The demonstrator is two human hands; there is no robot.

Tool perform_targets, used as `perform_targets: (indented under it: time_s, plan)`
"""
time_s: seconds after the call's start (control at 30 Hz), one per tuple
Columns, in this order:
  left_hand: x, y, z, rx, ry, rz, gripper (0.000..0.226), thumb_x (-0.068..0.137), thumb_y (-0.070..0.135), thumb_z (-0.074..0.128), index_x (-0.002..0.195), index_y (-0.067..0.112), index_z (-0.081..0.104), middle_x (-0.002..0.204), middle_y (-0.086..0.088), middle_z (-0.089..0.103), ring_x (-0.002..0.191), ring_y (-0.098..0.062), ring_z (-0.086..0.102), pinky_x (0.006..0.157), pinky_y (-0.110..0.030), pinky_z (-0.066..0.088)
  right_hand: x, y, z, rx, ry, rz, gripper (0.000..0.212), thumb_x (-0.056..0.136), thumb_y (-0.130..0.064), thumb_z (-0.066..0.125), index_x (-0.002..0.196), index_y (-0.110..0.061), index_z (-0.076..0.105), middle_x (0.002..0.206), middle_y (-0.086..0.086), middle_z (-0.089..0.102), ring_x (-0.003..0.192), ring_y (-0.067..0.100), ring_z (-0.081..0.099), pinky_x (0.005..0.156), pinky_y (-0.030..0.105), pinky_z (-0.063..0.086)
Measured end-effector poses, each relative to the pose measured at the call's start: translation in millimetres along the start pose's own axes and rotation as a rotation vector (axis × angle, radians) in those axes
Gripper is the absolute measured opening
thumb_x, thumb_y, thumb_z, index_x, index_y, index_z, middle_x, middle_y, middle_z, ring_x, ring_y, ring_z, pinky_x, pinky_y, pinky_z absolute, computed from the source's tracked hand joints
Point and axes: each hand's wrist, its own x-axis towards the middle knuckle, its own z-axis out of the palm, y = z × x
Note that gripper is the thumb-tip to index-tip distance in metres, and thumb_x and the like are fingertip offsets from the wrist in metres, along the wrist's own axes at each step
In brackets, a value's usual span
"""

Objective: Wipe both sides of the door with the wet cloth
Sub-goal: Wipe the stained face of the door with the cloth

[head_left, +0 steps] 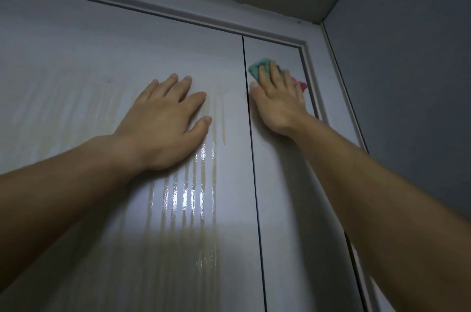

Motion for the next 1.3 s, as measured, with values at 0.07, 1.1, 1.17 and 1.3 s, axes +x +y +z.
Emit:
perform_targets:
  time_s: [0.07, 1.1, 1.17, 1.3]
  plan:
    - [-2.4, -5.3, -5.1, -0.06, -0.005, 0.012, 0.085, 0.088, 0.064, 0.011, 0.161, 0.022, 0.024, 0.17, -0.006, 0.019, 0.158, -0.023, 0.009, 0.128, -0.041, 0.004, -6.9, -18.3, 8.1, -0.028, 0.003, -0.045, 0.065, 0.107, -0.057, 0.015, 0.162, -0.03, -0.004, 0.17, -0.005, -0.015, 0.155, 0.021, -0.019, 0.124, 0.044, -0.015]
    - [-24.6, -6.0, 7.0, 0.097, 0.013, 0.03, 0.084, 0.091, 0.059, 0.01, 0.162, 0.016, 0.025, 0.171, -0.012, 0.014, 0.159, -0.028, 0.007, 0.128, -0.049, 0.004, -57.3, 21.4, 21.3, -0.087, 0.044, 0.014, 0.068, 0.106, -0.058, 0.01, 0.162, -0.027, -0.012, 0.169, -0.002, -0.018, 0.155, 0.024, -0.02, 0.125, 0.047, -0.013]
    - [-25.9, -5.3, 7.7, 0.1, 0.007, 0.026, 0.085, 0.09, 0.059, 0.009, 0.162, 0.016, 0.023, 0.171, -0.011, 0.013, 0.159, -0.027, 0.005, 0.128, -0.048, 0.002, -79.5, 23.0, 28.5, -0.079, 0.028, -0.107, 0.068, 0.105, -0.059, 0.01, 0.161, -0.029, -0.012, 0.168, -0.007, -0.02, 0.154, 0.018, -0.023, 0.125, 0.043, -0.014]
    - [-24.7, -4.1, 4.3, 0.084, -0.013, 0.025, 0.087, 0.088, 0.061, 0.007, 0.163, 0.017, 0.02, 0.172, -0.01, 0.009, 0.159, -0.026, 0.002, 0.128, -0.047, 0.0, -68.6, 27.7, 15.2, -0.016, 0.03, 0.16, 0.068, 0.104, -0.059, 0.006, 0.161, -0.027, -0.012, 0.169, -0.001, -0.018, 0.155, 0.023, -0.019, 0.126, 0.051, -0.008]
